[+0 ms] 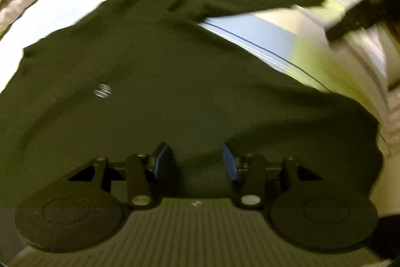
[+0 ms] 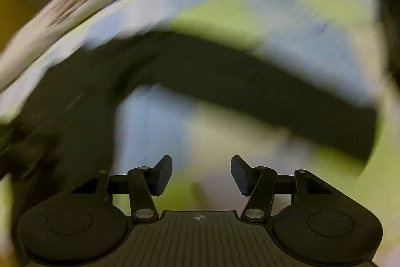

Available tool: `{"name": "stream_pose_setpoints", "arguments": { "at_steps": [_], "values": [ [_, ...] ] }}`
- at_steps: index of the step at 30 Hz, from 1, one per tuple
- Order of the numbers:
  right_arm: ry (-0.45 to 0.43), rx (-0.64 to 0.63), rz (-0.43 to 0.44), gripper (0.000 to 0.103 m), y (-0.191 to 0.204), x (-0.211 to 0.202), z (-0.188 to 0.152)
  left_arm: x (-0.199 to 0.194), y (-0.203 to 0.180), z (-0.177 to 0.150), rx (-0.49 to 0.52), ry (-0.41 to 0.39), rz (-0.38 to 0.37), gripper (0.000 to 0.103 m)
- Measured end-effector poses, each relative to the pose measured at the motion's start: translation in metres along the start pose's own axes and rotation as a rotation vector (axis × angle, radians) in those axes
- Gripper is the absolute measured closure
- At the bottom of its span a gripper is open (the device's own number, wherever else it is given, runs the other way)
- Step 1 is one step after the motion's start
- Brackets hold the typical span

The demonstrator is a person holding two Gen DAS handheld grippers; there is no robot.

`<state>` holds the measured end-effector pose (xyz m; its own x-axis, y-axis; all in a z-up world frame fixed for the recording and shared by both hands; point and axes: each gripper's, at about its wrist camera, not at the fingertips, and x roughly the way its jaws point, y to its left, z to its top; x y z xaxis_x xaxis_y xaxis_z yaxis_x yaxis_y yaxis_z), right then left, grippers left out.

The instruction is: Fold clothes

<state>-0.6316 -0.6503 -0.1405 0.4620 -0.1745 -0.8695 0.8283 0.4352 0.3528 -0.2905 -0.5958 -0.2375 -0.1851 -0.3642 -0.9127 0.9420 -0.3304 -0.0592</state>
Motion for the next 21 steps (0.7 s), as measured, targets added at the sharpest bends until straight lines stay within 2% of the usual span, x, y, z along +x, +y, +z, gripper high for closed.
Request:
{"name": "stream_pose_setpoints", "arguments": {
  "at_steps": [4, 8, 9, 10, 11, 15, 18, 21],
  "values": [
    [0.172, -0.009, 0.123, 0.047, 0.022, 0.005, -0.069, -0.015, -0.027, -0.019, 0.066, 0.018, -0.020, 0.060],
    [0.227, 0.010, 0.141, 0.047, 0.029, 0.012, -0.102, -0.038, -0.036, -0.051, 0.032, 0.043, 0.006, 0.060],
    [0.226, 0.026, 0.140, 0.051, 0.027, 0.013, -0.102, -0.046, -0.035, -0.061, 0.001, 0.049, 0.023, 0.060],
    [0.230, 0.050, 0.138, 0.066, 0.024, 0.015, -0.102, -0.053, -0.034, -0.073, -0.035, 0.059, 0.040, 0.060],
    [0.244, 0.073, 0.134, 0.100, 0.021, 0.016, -0.102, -0.062, -0.031, -0.088, -0.084, 0.075, 0.059, 0.060],
    [0.295, 0.047, 0.112, 0.102, 0.020, 0.004, -0.111, -0.098, -0.021, -0.152, -0.294, 0.157, 0.116, 0.059],
    [0.289, 0.064, 0.084, 0.101, 0.022, -0.003, -0.119, -0.122, -0.024, -0.202, -0.387, 0.209, 0.146, 0.052],
    [0.281, 0.035, 0.022, 0.101, 0.037, 0.001, -0.120, -0.137, -0.027, -0.248, -0.490, 0.241, 0.148, 0.051]
  ]
}}
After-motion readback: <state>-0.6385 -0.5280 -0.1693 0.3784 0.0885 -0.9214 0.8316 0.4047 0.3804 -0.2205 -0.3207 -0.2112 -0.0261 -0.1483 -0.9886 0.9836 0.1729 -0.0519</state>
